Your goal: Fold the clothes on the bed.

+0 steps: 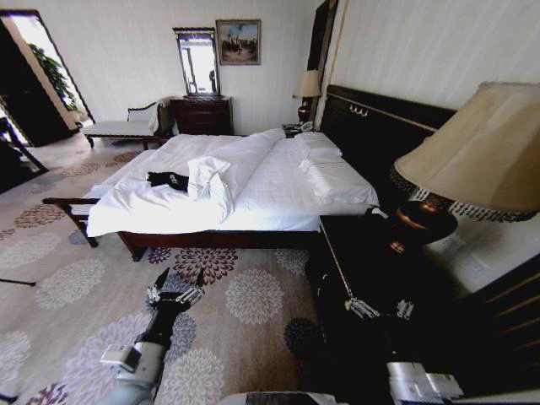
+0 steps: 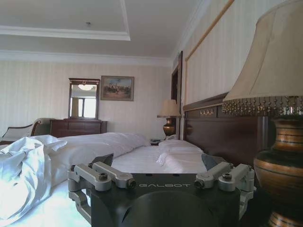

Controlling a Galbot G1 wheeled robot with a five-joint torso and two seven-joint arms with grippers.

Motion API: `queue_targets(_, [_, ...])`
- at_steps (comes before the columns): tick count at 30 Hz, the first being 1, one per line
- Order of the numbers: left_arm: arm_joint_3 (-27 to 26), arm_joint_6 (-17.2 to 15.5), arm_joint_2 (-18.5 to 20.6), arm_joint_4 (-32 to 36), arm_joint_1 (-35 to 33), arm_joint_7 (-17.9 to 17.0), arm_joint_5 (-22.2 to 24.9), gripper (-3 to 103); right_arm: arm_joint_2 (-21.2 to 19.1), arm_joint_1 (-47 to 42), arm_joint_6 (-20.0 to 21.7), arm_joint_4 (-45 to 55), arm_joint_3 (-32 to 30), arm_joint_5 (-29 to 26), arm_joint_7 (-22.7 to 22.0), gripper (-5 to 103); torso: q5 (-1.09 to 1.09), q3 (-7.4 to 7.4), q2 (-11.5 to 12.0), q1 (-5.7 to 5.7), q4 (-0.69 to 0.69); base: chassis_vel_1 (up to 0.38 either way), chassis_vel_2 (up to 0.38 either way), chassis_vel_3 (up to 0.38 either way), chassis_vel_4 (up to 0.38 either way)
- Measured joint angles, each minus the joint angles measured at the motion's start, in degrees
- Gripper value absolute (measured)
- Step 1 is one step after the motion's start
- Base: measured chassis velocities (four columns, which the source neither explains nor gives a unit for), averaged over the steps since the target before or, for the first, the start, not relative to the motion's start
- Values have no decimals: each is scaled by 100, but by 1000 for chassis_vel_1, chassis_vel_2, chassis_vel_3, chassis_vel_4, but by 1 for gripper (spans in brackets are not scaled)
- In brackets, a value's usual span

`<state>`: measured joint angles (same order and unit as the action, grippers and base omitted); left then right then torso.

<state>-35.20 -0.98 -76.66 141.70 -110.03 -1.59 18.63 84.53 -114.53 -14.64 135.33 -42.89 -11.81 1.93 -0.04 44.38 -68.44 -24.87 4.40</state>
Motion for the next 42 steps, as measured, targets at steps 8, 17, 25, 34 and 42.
queue_targets(8, [24, 140, -63, -88, -48, 12, -425, 100, 87, -127, -635, -125, -94, 321, 239, 100, 0, 0, 0, 0, 1, 0, 0, 0, 0])
queue_targets(17, [83, 454, -181, -198, -199, -6, -932, 100, 256, -271, -576, -59, -88, 685, 317, 100, 0, 0, 0, 0, 0, 0, 0, 0, 0])
queue_targets(25, [47, 527, -196, -115, -256, -27, -796, 100, 323, -366, -572, 31, -77, 723, 306, 100, 0, 0, 0, 0, 1, 0, 0, 0, 0])
queue_targets(34, [65, 536, -197, 64, -305, -29, -683, 100, 413, -489, -623, 161, -4, 641, 245, 100, 0, 0, -1, 1, 0, -29, 32, 27, -39])
queue_targets(42, [124, 515, -205, 6, -230, -30, -730, 100, 450, -493, -678, 132, -5, 635, 205, 100, -1, 1, 0, -2, 0, -74, 99, 78, -88])
